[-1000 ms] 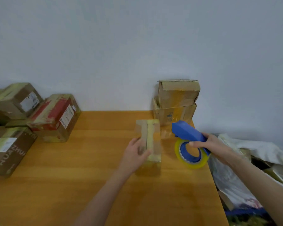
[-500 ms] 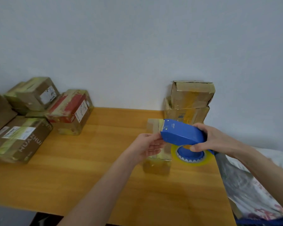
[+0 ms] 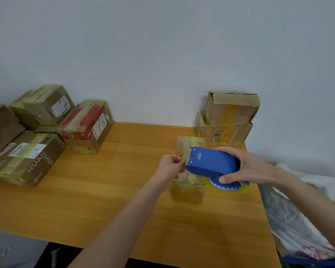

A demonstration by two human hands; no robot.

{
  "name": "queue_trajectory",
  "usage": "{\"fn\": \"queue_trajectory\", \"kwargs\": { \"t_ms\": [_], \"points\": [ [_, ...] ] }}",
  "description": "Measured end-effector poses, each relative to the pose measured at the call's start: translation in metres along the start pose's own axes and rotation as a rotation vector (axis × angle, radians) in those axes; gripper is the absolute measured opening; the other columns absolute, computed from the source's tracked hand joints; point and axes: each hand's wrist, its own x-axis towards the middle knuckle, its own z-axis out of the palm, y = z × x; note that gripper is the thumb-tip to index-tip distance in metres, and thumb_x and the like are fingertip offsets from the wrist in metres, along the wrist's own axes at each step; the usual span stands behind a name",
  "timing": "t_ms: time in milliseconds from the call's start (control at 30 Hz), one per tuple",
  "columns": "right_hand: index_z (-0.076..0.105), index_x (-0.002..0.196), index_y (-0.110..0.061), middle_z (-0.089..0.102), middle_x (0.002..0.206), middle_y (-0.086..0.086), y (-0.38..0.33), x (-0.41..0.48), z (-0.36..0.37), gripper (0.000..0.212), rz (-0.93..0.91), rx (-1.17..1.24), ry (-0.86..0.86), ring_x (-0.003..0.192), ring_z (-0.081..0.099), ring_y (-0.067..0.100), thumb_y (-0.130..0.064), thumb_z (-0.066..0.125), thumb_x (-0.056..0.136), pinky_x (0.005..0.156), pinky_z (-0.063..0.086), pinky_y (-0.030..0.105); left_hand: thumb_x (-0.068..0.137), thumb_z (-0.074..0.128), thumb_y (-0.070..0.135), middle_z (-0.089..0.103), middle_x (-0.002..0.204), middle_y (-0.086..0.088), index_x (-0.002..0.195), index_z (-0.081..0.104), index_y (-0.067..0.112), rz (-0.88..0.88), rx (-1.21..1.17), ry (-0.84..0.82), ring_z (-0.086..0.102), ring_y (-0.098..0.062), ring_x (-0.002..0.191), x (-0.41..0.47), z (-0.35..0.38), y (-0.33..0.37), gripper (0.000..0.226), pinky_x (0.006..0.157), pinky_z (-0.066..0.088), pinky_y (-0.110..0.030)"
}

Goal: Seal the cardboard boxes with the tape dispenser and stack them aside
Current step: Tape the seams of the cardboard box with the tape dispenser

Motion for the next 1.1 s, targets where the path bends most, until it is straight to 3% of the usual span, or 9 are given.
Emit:
{"fn": "queue_trajectory", "kwargs": {
  "t_ms": [200,433,600,767,933,1100],
  "points": [
    [0.034,0.109,-0.068,0.051,0.108,-0.036,-0.008,-0.003,0.003,0.063,-0.046,-0.2,-0.025,0.1,0.053,-0.008,-0.052,0.073,0.062,0.08,0.048,0.018,0.093,0.062,0.02,0.063,0.062,0.008,0.076,0.061,0.016,0.059,0.126,0.008,0.055,-0.003,0.058,0.0,-0.008,-0.004,0.018,0.05,0.043,-0.017],
    [0.04,0.108,-0.063,0.046,0.104,-0.049,0.018,-0.03,-0.013,0.061,0.008,-0.194,-0.016,0.097,0.05,-0.018,-0.057,0.065,0.053,0.073,0.041,0.002,0.093,0.063,0.022,0.068,0.068,0.001,0.079,0.064,0.011,0.046,0.191,0.128,0.059,-0.008,0.065,-0.003,-0.065,-0.026,0.018,0.053,0.052,-0.019],
    [0.041,0.109,-0.061,0.057,0.098,-0.033,0.044,-0.041,-0.011,0.061,0.106,-0.197,-0.075,0.094,0.054,-0.014,-0.047,0.07,0.057,0.069,0.046,0.008,0.093,0.062,0.021,0.068,0.069,0.001,0.079,0.062,0.013,0.021,0.277,0.117,0.06,-0.007,0.063,0.001,-0.061,-0.046,0.017,0.051,0.05,-0.019],
    [0.038,0.11,-0.062,0.055,0.103,-0.028,0.056,-0.034,-0.003,0.063,0.164,-0.221,-0.106,0.091,0.057,-0.008,-0.044,0.073,0.061,0.074,0.051,0.019,0.093,0.062,0.022,0.067,0.07,0.001,0.079,0.061,0.013,-0.006,0.324,0.136,0.06,-0.008,0.065,0.01,-0.053,-0.059,0.017,0.054,0.049,-0.023],
    [0.039,0.11,-0.062,0.057,0.103,-0.026,0.071,-0.029,0.005,0.065,0.205,-0.222,-0.111,0.092,0.059,-0.001,-0.057,0.064,0.051,0.08,0.054,0.03,0.093,0.062,0.022,0.068,0.07,0.001,0.077,0.059,0.016,-0.01,0.395,0.135,0.062,-0.01,0.068,0.018,-0.047,-0.067,0.017,0.057,0.051,-0.026],
    [0.034,0.111,-0.063,0.056,0.105,-0.024,0.086,-0.02,0.016,0.065,0.231,-0.196,-0.143,0.095,0.057,0.001,-0.041,0.076,0.065,0.082,0.051,0.026,0.094,0.061,0.025,0.069,0.071,0.003,0.077,0.059,0.018,-0.038,0.411,0.106,0.064,-0.01,0.07,0.025,-0.039,-0.078,0.019,0.059,0.053,-0.028]
  ]
}}
